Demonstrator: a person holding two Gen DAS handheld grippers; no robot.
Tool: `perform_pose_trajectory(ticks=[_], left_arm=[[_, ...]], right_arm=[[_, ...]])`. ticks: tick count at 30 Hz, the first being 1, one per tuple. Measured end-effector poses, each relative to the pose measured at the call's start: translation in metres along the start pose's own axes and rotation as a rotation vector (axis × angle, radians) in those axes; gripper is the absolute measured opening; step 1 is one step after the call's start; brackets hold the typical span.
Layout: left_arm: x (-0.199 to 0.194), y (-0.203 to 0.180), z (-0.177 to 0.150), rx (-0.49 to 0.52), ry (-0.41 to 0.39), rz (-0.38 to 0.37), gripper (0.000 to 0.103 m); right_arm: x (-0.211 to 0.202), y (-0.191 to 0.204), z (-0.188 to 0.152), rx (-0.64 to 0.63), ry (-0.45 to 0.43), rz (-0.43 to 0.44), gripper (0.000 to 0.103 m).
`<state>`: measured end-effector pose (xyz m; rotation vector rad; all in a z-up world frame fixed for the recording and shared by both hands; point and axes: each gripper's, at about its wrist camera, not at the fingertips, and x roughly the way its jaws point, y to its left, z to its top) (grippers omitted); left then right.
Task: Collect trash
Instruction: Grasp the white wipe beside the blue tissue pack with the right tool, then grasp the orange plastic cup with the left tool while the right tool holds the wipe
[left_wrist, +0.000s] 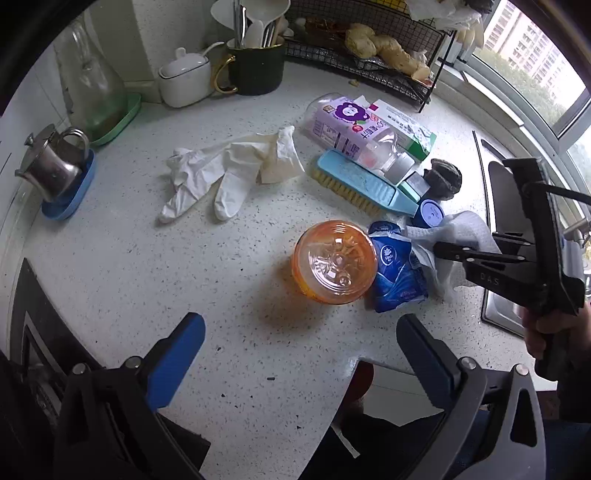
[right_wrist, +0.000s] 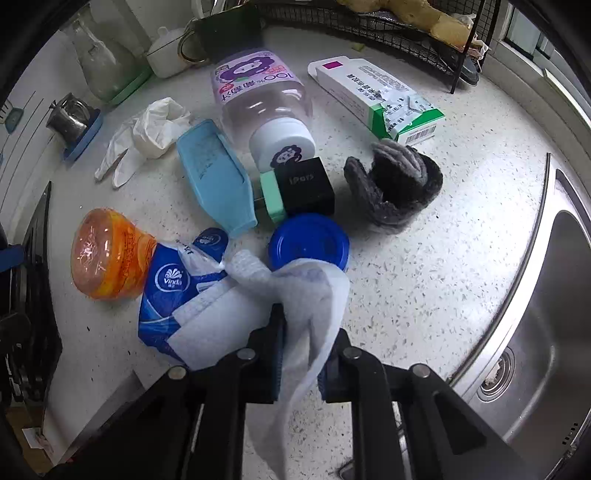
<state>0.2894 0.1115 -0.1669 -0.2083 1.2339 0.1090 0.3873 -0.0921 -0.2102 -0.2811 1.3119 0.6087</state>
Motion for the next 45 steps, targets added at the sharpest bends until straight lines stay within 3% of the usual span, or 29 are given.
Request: perform_pose_trajectory(ticks=[13, 21, 26, 30, 34, 36, 42, 45], left_arm=[[0.038, 0.002, 0.02, 0.041, 0.049, -0.028, 0.103], [0.06, -0.018, 0.038, 0.157, 0.088, -0.045, 0.103], [0.07, -0.017, 0.046, 0.155, 0.095, -0.053, 0.102], [0.08, -0.014, 0.051, 0.145, 0.113, -0.063, 0.085], [0.088, -0.012, 0.052, 0.128, 0.126, -0.069, 0.081], [0.09, -0.011, 0.052, 0.125, 0.135, -0.077, 0.066], [0.078, -0.011, 0.046, 0.105, 0.113, -0.084, 0.066], [0.065, -0.013, 0.042, 0.098, 0.105, -0.067, 0.065]], right_arm=[[-0.055, -0.023, -0.023, 0.154, -0.062, -0.009, 0.007], [-0.056, -0.025, -0.027, 0.198, -0.054, -0.029, 0.007], [-0.052, -0.02, -0.024, 0.213, -0.052, -0.027, 0.007], [-0.05, -0.018, -0.022, 0.217, -0.047, -0.03, 0.007], [-0.051, -0.016, -0.022, 0.217, -0.044, -0.033, 0.007], [-0.053, -0.016, -0.022, 0.221, -0.052, -0.034, 0.007], [-0.058, -0.018, -0.025, 0.24, -0.045, -0.057, 0.007], [-0.063, -0.02, -0.029, 0.265, -0.055, -0.022, 0.007]])
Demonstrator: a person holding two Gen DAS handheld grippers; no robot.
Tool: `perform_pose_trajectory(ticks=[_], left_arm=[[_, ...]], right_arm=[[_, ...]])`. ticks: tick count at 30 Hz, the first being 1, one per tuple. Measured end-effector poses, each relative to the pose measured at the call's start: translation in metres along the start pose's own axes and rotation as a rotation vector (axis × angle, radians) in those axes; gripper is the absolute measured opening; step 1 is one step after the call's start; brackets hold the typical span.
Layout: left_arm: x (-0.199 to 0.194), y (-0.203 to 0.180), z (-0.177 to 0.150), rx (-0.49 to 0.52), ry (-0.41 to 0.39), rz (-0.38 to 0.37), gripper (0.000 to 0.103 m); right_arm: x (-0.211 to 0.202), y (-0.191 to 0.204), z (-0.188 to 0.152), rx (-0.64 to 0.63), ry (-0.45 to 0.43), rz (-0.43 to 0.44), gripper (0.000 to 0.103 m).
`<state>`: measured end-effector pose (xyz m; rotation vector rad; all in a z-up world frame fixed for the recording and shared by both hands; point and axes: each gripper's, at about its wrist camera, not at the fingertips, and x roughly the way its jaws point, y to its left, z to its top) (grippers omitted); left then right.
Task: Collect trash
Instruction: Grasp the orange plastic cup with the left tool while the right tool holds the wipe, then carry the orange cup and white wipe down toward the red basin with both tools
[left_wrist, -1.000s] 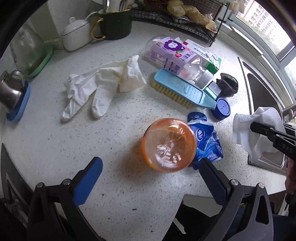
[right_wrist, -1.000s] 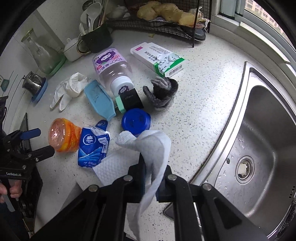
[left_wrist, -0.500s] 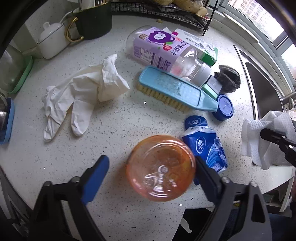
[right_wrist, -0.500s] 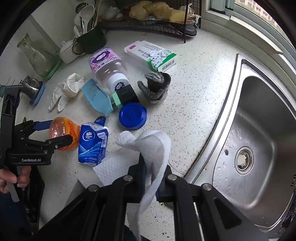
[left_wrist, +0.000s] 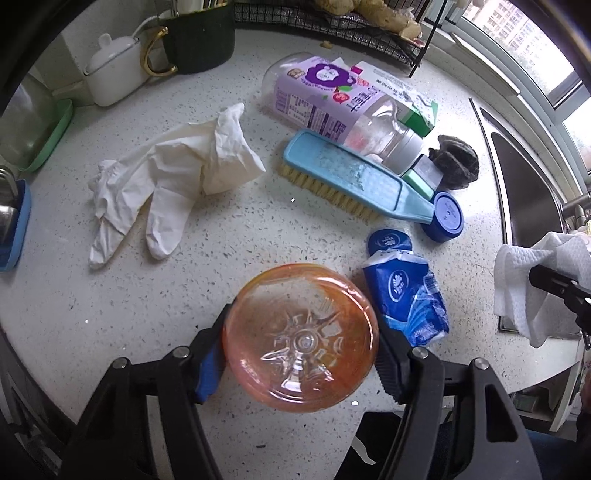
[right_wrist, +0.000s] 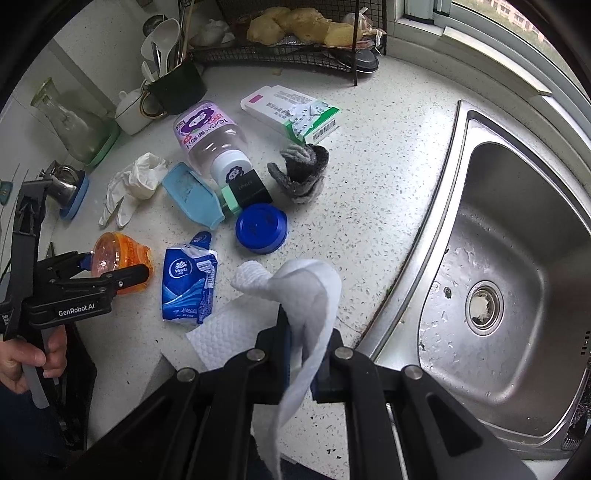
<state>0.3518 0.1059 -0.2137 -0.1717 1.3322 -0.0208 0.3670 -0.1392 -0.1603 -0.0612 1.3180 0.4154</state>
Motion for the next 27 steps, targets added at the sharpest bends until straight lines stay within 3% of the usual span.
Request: perform_pose_trajectory(ticks=[9, 18, 27], left_arm=[[-0.064, -0.032, -0.025, 0.019, -0.127, 0.013, 0.065], [-0.132, -0.084, -0.078, 0.008, -0.247, 0.029, 0.065], [-0.151, -0.131, -0.148, -0.06, -0.27, 0.064, 0.065]], right_arm=[[-0.039, 0.003, -0.01, -0.045, -0.083, 0.031, 0.007], [-0.093, 0.005, -0.049, -0.127, -0.184, 0.093, 0.007], [-0.117, 0.003, -0.102, -0.232, -0.211, 0.163, 0.007]])
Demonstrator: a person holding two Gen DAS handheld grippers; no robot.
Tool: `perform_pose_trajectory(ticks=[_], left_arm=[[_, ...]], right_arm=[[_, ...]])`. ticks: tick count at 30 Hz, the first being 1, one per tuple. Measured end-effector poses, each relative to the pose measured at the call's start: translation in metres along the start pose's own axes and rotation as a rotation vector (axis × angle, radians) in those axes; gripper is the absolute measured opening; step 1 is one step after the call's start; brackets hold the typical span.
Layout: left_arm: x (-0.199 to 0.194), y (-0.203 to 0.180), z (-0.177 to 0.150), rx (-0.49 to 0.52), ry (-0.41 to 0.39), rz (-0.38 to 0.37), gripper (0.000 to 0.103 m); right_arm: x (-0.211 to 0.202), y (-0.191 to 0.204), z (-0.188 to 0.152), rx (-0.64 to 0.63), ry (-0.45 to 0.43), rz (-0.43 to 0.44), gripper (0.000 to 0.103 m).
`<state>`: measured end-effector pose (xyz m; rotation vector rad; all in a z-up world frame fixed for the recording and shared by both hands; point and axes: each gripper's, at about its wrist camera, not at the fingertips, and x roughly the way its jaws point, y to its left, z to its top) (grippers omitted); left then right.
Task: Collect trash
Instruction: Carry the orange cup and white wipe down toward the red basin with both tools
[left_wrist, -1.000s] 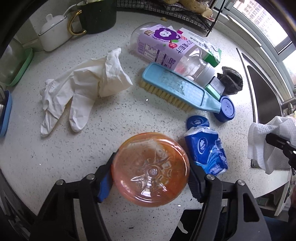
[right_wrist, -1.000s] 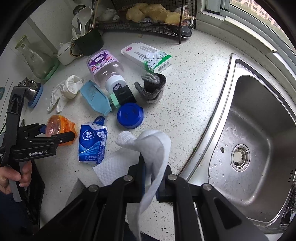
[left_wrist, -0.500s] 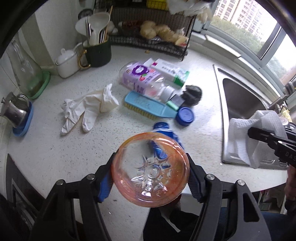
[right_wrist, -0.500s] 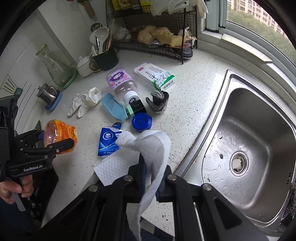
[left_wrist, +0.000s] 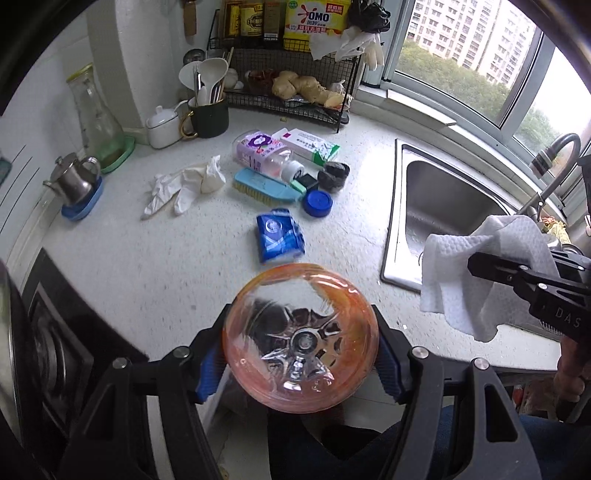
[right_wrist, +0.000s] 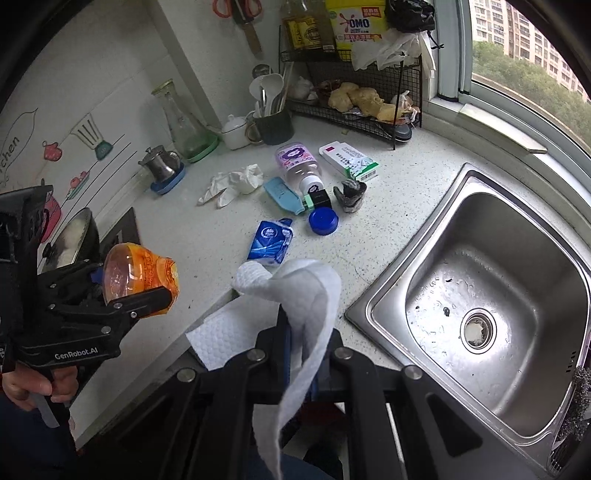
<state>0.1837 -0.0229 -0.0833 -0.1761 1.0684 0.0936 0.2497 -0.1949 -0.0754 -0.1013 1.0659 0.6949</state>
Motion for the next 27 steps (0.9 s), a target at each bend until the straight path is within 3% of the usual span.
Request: perform_pose_trajectory(ticks=[10, 21, 27], left_arm=[[-0.033, -0.014, -0.053, -0.026, -0.013, 0.008, 0.065], [-0.041, -0.006, -0.104, 0.032, 0.024, -0.05, 0.065], [-0.028, -0.007, -0.13, 0.069, 0.06, -0.089, 0.065]], right_arm=[[-0.014, 0.022, -0.041, -0.048, 0.023, 0.046, 0.007], [-0.022, 0.057, -0.093, 0.01, -0.004, 0.002, 0.007], [-0.015, 0.075, -0.117, 0.02, 0.045, -0.055, 0.007]])
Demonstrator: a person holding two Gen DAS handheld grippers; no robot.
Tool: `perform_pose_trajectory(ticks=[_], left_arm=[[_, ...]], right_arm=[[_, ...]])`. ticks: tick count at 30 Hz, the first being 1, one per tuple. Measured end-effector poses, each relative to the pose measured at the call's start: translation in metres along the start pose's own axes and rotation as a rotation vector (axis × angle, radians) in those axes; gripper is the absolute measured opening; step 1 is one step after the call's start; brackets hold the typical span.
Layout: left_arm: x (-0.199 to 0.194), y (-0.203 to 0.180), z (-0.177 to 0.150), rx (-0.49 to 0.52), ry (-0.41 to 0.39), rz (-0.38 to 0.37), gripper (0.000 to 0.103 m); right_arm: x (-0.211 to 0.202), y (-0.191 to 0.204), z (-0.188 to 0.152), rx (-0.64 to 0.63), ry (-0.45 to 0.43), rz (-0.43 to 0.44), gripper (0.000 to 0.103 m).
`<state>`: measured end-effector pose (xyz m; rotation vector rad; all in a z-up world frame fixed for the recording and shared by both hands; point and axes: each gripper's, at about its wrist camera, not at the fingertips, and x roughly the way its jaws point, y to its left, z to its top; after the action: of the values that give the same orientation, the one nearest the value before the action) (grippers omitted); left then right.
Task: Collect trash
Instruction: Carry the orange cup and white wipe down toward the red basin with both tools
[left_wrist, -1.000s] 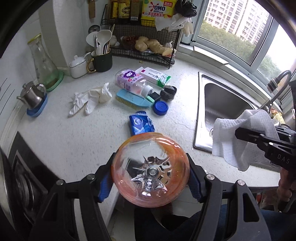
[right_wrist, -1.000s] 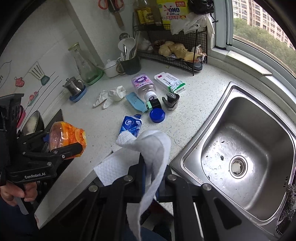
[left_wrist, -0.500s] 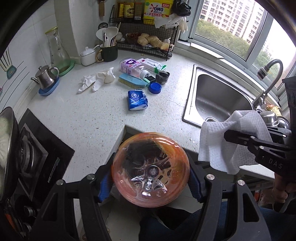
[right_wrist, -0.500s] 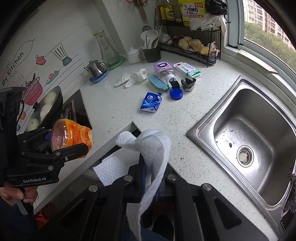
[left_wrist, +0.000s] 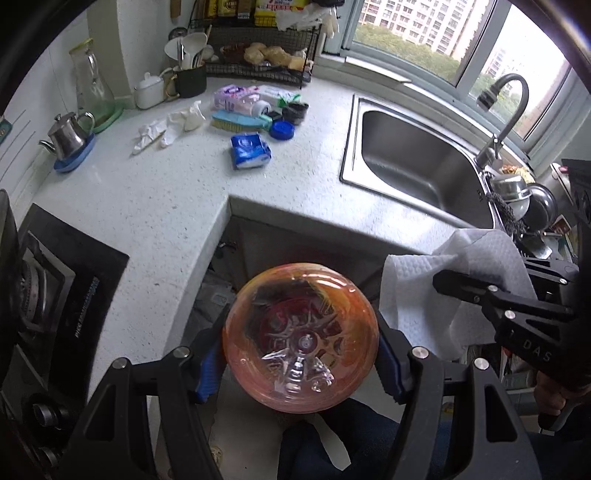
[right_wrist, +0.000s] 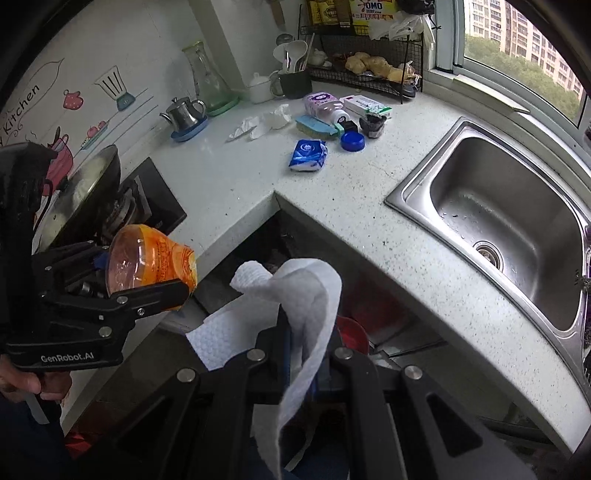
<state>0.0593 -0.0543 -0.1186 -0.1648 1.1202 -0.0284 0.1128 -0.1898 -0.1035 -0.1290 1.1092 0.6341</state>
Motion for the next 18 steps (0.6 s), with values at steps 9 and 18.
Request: perform_pose_trajectory(ticks=[9, 18], left_arm=[[0.055, 0.002, -0.031, 0.012, 0.109, -0.029, 0.065], [0.138, 0.009, -0.065, -0.057, 0.229, -0.032, 0.065]], right_arm=[[0.043, -0.008, -0.026, 0.038, 0.092, -0.028, 0.007], [0.113, -0.034, -0.052, 0.04, 0.159, -0.033, 0.007]])
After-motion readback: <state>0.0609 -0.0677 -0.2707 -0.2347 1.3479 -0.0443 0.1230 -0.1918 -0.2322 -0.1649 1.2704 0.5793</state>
